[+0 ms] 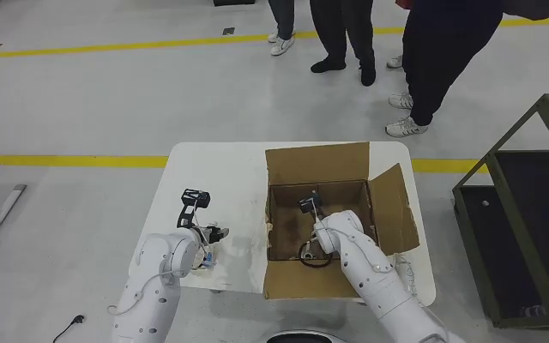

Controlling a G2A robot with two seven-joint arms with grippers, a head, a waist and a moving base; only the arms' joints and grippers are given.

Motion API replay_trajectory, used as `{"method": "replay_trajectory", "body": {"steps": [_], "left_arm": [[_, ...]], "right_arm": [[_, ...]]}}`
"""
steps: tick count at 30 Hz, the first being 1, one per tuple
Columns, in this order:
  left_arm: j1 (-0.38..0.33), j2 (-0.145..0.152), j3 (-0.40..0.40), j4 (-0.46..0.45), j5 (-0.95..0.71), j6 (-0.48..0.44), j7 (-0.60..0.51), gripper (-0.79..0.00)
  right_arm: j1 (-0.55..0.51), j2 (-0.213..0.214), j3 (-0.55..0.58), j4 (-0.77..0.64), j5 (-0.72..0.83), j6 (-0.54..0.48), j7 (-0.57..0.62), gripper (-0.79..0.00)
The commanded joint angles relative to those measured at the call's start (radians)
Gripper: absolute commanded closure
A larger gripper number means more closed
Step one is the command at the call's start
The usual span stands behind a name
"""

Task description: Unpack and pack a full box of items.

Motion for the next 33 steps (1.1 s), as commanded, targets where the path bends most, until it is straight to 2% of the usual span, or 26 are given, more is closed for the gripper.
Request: {"method": "replay_trajectory", "body": {"steps": [1, 10, 12, 24, 30, 31, 33], "left_arm": [[0.0, 0.0, 0.0, 0.0, 0.0, 0.0, 0.0, -0.785], [0.0, 0.0, 0.0, 0.0, 0.0, 0.0, 0.0, -0.785], [0.0, 0.0, 0.0, 0.0, 0.0, 0.0, 0.0, -0.785], [0.0, 0.0, 0.0, 0.0, 0.0, 0.0, 0.0, -0.785], [0.0, 0.0, 0.0, 0.0, 0.0, 0.0, 0.0, -0.785], [0.0, 0.0, 0.0, 0.0, 0.0, 0.0, 0.0, -0.785], [0.0, 0.0, 0.0, 0.0, 0.0, 0.0, 0.0, -0.785]], "right_arm": [[0.006, -0.004, 0.0, 0.02, 0.009, 0.013, -0.01, -0.36], [0.022, -0.018, -0.002, 0.072, 0.034, 0.065, -0.05, -0.339], [0.024, -0.02, -0.004, 0.078, 0.035, 0.066, -0.054, -0.305], [0.042, -0.033, -0.014, 0.123, 0.036, 0.066, -0.065, -0.283], [0.049, -0.037, -0.014, 0.138, 0.037, 0.064, -0.071, -0.179], [0.051, -0.038, -0.014, 0.142, 0.036, 0.064, -0.072, -0.142], [0.054, -0.04, -0.014, 0.148, 0.037, 0.064, -0.073, 0.0]]}}
